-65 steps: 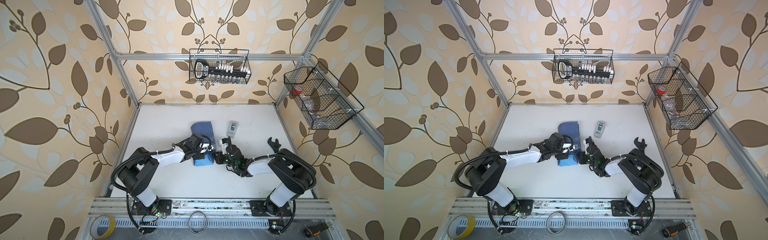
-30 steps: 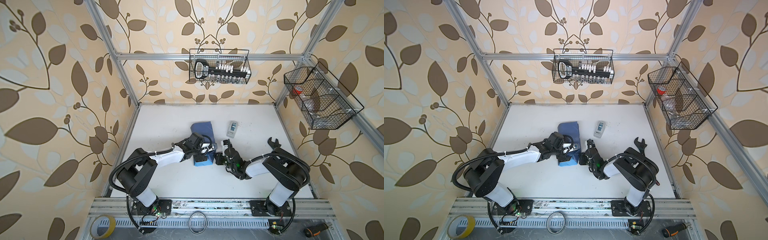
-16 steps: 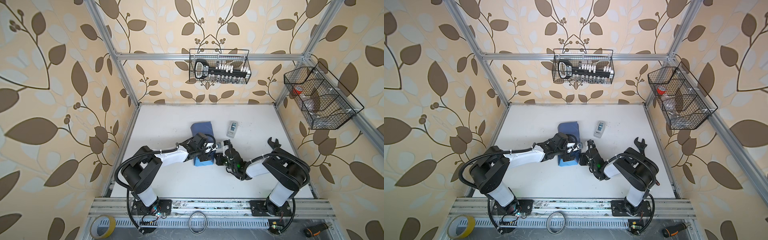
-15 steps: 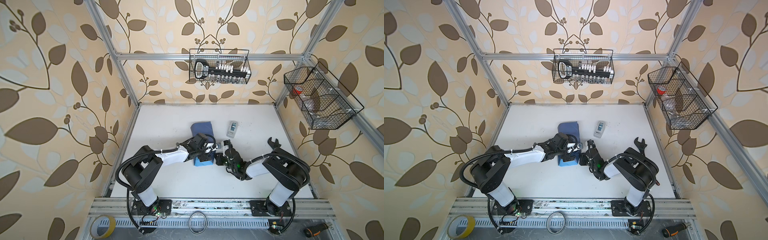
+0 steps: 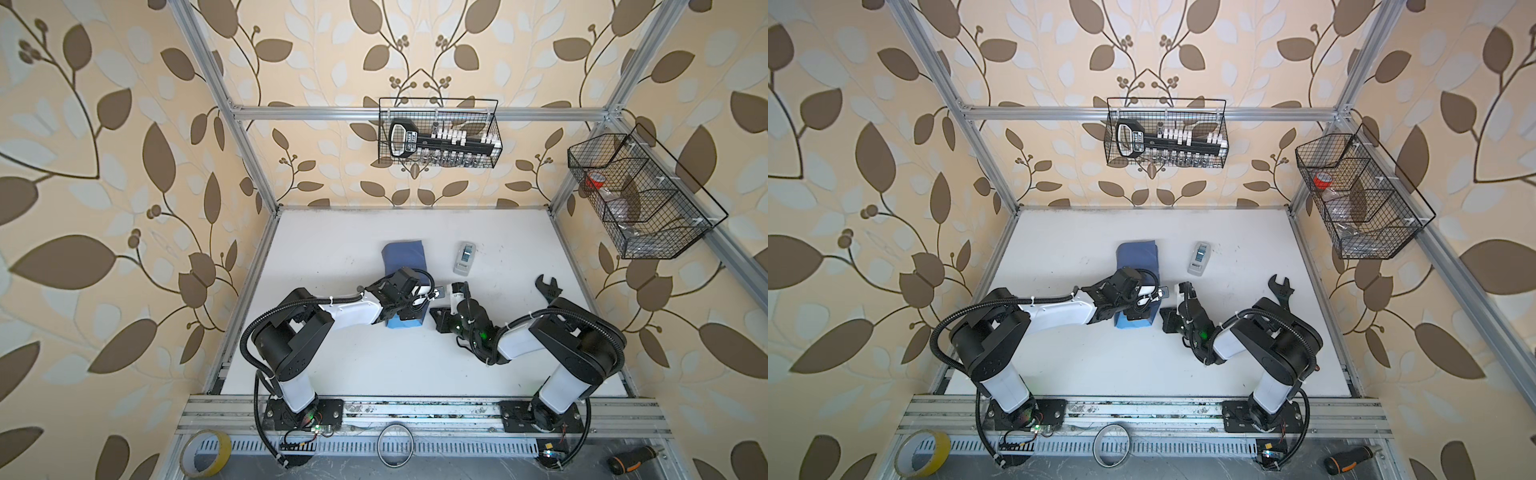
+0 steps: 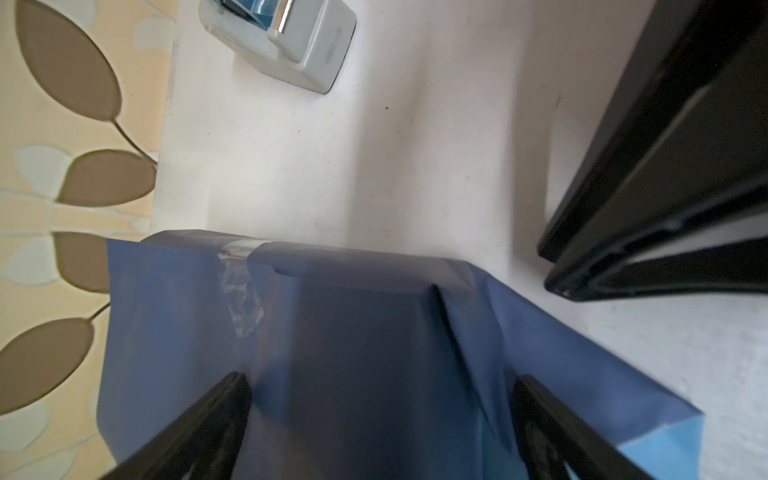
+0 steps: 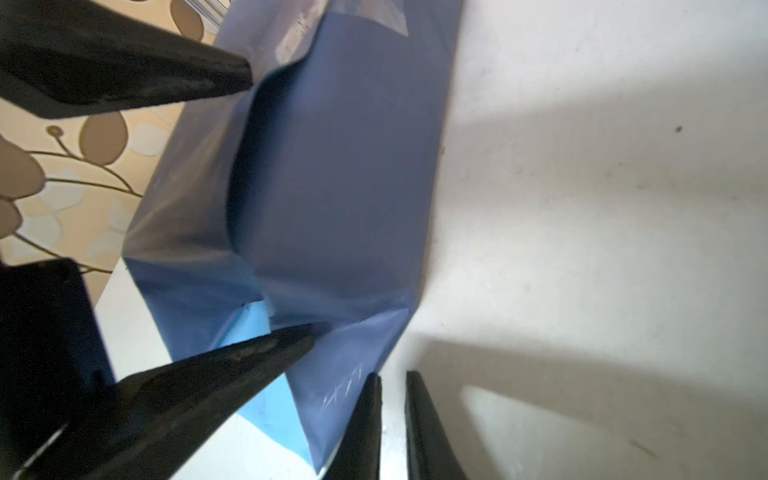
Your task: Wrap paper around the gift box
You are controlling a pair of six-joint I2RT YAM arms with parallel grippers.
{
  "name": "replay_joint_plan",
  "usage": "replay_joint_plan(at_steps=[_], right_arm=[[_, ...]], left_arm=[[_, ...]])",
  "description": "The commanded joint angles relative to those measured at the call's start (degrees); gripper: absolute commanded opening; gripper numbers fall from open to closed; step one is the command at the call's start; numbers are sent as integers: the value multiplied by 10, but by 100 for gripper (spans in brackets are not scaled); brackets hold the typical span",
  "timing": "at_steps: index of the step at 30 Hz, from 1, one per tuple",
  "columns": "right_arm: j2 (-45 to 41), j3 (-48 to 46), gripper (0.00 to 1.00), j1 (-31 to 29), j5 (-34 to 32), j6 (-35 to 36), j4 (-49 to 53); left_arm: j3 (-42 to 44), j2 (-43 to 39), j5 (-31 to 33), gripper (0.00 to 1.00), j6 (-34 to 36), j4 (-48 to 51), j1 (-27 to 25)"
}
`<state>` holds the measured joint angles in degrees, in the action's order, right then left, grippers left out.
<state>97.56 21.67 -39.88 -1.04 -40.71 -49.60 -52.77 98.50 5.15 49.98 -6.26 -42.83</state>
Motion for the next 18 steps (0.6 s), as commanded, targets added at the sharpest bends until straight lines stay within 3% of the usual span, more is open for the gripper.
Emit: replay_joint_plan(at_steps=[1,18], right_arm=[[-4,-7,14,-5,29,-8,-63],[84,33,10,9,80,-70,-115]], left_arm=[[2,11,10,98,28,15,-2],[4,8,6,98,29,16,-2]])
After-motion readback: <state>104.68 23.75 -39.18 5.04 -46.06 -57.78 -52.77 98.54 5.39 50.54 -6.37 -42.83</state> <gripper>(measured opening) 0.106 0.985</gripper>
